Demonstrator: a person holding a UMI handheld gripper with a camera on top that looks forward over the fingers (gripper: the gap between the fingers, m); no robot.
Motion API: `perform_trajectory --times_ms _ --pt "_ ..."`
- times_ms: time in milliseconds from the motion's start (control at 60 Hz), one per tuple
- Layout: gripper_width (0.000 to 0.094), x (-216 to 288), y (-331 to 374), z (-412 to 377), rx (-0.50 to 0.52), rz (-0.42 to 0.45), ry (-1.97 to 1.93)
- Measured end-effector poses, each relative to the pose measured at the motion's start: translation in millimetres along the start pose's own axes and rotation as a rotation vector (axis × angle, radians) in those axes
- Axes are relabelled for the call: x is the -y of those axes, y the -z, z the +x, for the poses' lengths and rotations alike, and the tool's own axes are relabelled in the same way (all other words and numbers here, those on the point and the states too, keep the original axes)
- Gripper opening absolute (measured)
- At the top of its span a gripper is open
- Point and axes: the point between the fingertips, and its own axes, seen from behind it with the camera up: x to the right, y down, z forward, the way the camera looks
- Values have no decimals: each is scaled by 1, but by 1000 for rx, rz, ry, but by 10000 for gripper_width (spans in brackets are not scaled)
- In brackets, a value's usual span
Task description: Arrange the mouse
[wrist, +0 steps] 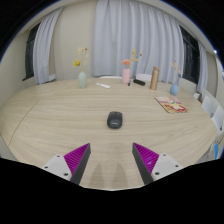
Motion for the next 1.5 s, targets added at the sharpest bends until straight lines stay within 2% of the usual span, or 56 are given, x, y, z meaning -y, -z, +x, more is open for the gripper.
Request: perform_trajectory --times_ms 650,917,983,1033,1067,1117,1133,1367,1500 --pt "861 41 -153 0 95 -77 9" --pt "856 63 -192 -6 135 -90 9" --pt "815 66 -196 -8 140 -95 3" --pt "745 68 -198 -10 145 -99 0" --pt "683 68 -199 -11 144 -102 0" --pt "512 68 -202 -8 129 -105 5" --pt "482 69 -201 -8 129 -104 6" --pt "382 68 -199 -3 85 -116 7" --pt "378 78 -191 12 58 -120 -28"
